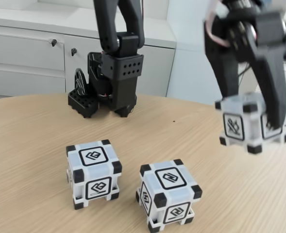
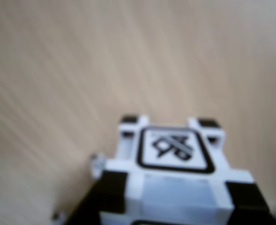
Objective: Stack cubes from left to right.
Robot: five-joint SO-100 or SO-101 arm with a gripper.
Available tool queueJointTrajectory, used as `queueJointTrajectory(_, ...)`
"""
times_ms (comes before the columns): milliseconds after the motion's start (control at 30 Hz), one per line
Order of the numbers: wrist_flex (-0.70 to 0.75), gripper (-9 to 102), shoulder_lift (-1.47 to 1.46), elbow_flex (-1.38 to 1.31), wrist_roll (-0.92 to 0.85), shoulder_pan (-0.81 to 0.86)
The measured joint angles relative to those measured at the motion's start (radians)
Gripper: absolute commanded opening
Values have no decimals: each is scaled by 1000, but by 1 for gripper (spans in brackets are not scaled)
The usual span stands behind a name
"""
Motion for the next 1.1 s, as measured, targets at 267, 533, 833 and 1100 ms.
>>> queueJointTrajectory(267, 0, 0, 89, 0, -150, 440)
queueJointTrajectory(533, 66, 0, 91, 2, -252, 614)
queueJointTrajectory(833, 359, 0, 92, 2, -275, 643)
queueJointTrajectory(1100, 411, 0, 61, 6, -268, 647)
